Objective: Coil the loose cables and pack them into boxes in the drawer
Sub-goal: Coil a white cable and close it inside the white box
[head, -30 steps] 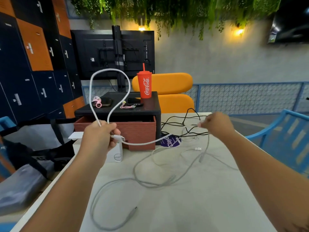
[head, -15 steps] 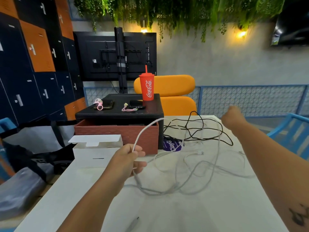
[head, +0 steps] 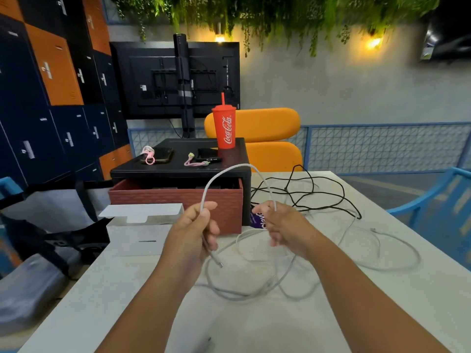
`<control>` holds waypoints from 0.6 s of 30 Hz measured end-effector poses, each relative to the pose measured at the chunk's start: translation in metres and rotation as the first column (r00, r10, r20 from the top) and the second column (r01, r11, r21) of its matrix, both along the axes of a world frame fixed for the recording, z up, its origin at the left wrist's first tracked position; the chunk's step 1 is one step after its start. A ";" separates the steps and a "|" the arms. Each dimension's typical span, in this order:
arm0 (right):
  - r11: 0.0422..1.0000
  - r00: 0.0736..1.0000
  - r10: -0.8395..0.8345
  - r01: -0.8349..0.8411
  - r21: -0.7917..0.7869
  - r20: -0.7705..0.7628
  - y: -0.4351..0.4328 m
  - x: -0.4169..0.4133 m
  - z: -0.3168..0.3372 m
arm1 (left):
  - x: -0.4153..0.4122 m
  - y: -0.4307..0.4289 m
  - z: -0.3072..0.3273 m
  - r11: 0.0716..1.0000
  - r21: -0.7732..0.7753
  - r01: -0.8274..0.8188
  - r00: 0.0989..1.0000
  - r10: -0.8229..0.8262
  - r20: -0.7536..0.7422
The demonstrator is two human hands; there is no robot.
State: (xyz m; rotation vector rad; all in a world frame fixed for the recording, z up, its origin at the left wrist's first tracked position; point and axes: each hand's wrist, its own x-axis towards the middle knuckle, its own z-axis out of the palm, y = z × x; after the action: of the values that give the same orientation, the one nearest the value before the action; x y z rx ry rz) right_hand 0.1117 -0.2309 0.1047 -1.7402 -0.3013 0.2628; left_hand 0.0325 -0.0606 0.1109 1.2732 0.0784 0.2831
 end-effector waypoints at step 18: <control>0.410 0.607 0.437 0.522 -0.748 0.663 -0.030 0.035 0.009 | 0.020 0.027 -0.028 0.859 -0.512 -0.013 0.999 -0.008 -0.039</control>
State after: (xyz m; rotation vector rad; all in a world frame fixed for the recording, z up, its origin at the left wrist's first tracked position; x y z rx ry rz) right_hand 0.1466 -0.2604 0.1133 -2.9780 -0.9104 -0.6398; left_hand 0.0524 -0.0338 0.0828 0.7446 0.1780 0.2188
